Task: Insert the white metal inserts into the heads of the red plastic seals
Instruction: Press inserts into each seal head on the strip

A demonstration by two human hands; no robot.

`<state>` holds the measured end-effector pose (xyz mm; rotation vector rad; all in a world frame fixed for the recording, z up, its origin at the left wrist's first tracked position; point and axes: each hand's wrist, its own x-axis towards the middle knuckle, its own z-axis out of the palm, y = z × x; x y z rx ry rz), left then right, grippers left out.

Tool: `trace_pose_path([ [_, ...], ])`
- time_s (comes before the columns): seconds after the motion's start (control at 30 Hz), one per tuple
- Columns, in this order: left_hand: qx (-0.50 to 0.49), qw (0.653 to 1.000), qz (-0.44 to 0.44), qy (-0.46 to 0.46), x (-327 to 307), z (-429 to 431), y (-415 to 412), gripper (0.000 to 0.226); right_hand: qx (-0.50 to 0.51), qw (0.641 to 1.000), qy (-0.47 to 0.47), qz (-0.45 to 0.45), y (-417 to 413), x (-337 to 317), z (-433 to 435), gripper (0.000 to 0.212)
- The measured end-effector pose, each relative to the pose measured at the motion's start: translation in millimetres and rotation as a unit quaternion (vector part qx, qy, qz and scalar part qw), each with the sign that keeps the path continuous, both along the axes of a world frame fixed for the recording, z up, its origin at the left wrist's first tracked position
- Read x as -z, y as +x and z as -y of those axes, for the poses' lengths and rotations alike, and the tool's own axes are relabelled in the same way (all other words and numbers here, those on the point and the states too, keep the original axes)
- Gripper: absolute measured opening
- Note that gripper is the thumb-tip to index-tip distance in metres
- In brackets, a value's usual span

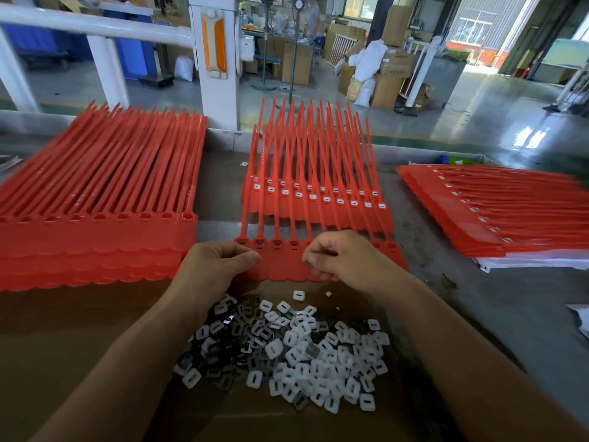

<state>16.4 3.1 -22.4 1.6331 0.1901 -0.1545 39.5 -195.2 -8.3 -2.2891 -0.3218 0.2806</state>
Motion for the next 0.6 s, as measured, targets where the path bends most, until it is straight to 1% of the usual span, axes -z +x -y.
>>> trace_pose_path([
  [0.13,0.002,1.000,0.002,0.000,0.3,-0.8,0.2,0.011,0.088,0.995,0.011,0.053,18.1,2.2,8.2,0.021],
  [0.23,0.001,1.000,-0.003,-0.002,0.2,-0.5,0.3,0.011,0.141,0.988,0.016,0.066,30.9,5.7,10.1,0.024],
  [0.33,-0.003,1.000,-0.007,-0.009,0.3,-0.5,0.6,0.011,0.145,0.986,-0.002,0.076,37.7,9.9,6.5,0.021],
  [0.4,-0.001,1.000,-0.011,-0.010,0.0,-0.9,0.9,0.011,0.142,0.986,-0.015,0.080,40.5,13.4,4.0,0.015],
  [0.5,0.004,1.000,-0.011,-0.004,0.2,-1.1,1.1,0.011,0.150,0.986,-0.012,0.065,44.4,19.0,1.0,0.009],
  [0.6,0.001,1.000,-0.008,0.002,0.3,-0.9,1.3,0.011,0.151,0.987,-0.020,0.049,46.3,20.9,-2.6,0.012],
])
